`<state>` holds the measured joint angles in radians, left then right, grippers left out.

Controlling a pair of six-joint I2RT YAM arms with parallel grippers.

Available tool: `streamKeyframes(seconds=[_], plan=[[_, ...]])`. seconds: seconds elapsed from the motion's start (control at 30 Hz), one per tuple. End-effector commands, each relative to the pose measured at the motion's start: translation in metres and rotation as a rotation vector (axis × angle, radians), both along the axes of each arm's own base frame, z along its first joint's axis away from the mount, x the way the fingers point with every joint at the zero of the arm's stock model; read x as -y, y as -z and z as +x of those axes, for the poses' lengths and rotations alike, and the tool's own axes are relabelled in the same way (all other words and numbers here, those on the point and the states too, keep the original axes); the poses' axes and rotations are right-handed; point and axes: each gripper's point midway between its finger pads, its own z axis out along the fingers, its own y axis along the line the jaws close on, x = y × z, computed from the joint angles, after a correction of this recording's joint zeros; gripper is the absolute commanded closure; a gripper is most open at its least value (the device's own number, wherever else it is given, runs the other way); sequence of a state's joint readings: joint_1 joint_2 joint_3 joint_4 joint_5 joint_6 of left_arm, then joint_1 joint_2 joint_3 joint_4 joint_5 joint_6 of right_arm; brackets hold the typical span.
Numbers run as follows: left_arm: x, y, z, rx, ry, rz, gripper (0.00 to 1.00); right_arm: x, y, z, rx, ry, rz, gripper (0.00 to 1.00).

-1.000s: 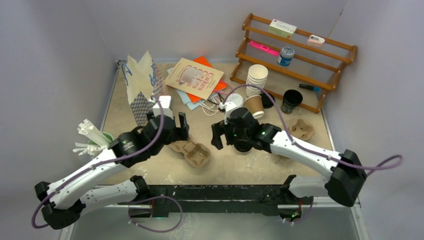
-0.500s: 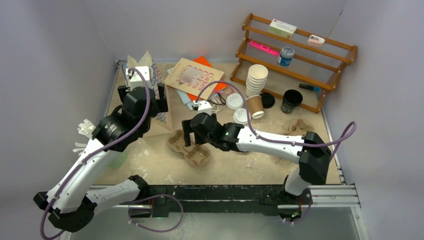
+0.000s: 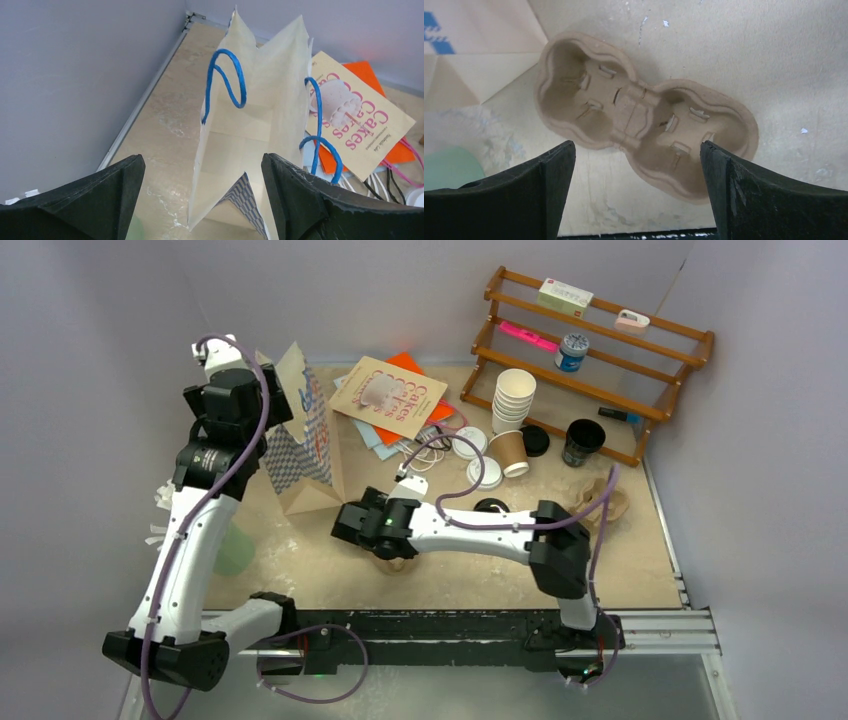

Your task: Pack the takeout coffee

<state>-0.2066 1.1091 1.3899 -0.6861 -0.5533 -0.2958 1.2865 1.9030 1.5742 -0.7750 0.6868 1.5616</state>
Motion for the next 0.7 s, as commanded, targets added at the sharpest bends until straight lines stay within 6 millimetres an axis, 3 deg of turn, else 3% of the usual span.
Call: streamKeyframes(seconds=[0.0, 0.27, 0.47, 0.67], plan=[[-0.014, -0.035, -0.005, 0.153, -0.063, -0.037, 0.07, 0.021, 0.008, 0.003, -0.016, 0.179, -0.08, 0.04], [-0.022, -0.048, -0.027, 0.235, -0.085, -0.043, 0.07, 0.016, 0.031, 0.003, -0.036, 0.206, -0.089, 0.07], [-0.022, -0.049, -0.031, 0.25, -0.084, -0.045, 0.06, -0.004, 0.037, 0.012, -0.023, 0.182, -0.085, 0.11], [-0.018, -0.05, -0.031, 0.262, -0.062, -0.049, 0.06, -0.005, 0.05, 0.023, -0.038, 0.202, -0.098, 0.16]])
